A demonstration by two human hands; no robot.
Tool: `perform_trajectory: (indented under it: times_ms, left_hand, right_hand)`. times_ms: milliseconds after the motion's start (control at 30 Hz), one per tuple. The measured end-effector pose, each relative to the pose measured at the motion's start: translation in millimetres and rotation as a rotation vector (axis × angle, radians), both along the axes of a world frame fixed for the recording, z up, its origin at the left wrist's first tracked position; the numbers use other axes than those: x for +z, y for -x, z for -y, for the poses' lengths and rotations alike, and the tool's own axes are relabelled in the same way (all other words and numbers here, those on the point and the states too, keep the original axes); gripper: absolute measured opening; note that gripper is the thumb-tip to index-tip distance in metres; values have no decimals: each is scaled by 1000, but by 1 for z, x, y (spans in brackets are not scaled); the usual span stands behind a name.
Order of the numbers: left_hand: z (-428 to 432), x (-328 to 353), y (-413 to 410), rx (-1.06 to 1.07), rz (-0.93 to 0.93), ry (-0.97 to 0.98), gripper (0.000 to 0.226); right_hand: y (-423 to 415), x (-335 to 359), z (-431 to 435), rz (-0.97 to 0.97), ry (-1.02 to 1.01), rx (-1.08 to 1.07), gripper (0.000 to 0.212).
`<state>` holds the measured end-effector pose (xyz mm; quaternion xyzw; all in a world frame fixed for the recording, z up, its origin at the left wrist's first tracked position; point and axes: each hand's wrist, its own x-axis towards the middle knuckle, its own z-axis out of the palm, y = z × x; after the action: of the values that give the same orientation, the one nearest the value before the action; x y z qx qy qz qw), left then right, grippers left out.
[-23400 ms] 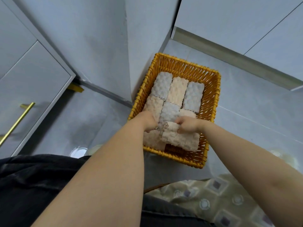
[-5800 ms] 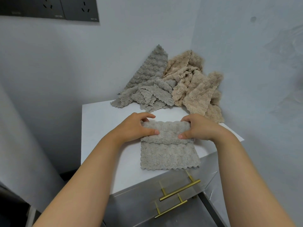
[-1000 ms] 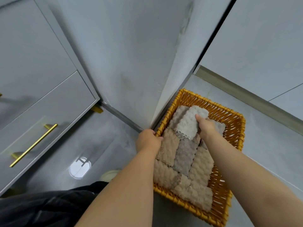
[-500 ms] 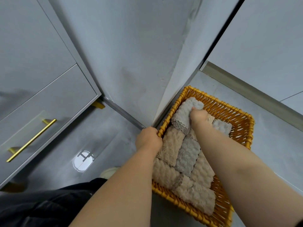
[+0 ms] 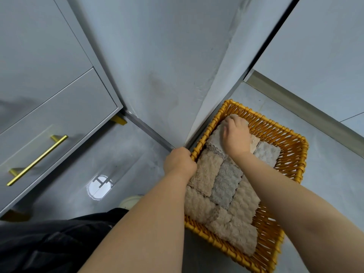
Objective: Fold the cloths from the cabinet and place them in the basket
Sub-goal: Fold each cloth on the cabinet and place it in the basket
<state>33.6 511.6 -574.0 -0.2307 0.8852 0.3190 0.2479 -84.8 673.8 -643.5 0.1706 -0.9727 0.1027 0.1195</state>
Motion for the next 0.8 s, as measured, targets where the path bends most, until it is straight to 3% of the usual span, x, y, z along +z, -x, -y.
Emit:
perform_trajectory:
  times_ms: [100, 200, 367, 467, 533, 600, 667, 800]
  left_hand:
    - [0, 1, 1, -12, 3, 0, 37]
    - [0, -2, 3, -25, -6, -3, 12]
    - [2, -5, 6, -44, -5, 2, 24]
    - [2, -4, 6, -53, 32, -5, 7]
    - [3, -4, 7, -52, 36, 1, 12]
    - [4, -5, 6, -51, 32, 9, 34]
    - [3, -6, 5, -33, 21, 7, 42]
    - [1, -7, 2, -42, -14, -15, 30]
  right_hand:
    - [-5, -10, 4, 255, -176, -22, 46]
    - [-4, -27, 4, 446, -244, -51, 60]
    - [3, -36, 2, 584, -275, 8, 66]
    - [6, -40, -1, 638, -251, 15, 69]
    - [7, -41, 0, 664, -252, 17, 69]
    - [7, -39, 2, 675, -257, 13, 69]
    - [6, -35, 3, 657, -237, 1, 68]
    - [1, -15, 2, 338, -230, 33, 57]
